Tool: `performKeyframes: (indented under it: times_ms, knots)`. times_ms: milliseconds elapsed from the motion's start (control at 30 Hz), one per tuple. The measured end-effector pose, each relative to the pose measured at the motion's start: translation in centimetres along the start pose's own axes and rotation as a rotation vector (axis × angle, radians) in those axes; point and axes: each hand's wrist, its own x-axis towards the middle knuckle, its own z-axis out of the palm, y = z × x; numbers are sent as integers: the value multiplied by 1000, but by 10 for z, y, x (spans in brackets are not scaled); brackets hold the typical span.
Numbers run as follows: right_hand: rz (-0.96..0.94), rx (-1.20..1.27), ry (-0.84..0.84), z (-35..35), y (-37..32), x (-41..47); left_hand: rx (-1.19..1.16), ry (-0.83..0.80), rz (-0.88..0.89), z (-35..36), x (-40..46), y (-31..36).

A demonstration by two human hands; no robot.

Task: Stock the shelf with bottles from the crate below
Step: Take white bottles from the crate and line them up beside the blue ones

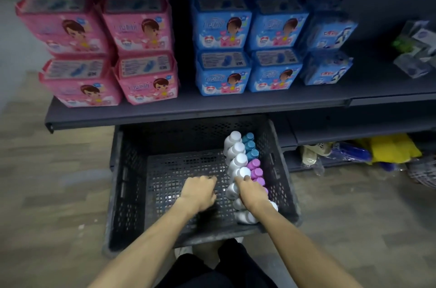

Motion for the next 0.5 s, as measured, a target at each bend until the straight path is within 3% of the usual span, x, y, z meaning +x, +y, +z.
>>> performKeyframes:
  times_ms: [267,500]
  knots:
    - [-158,-111,47,-3,0,11,-13,-55,-96,8,-1,14]
    - [-195,-7,52,-11,1,13,-31,-71,-171,5,-7,15]
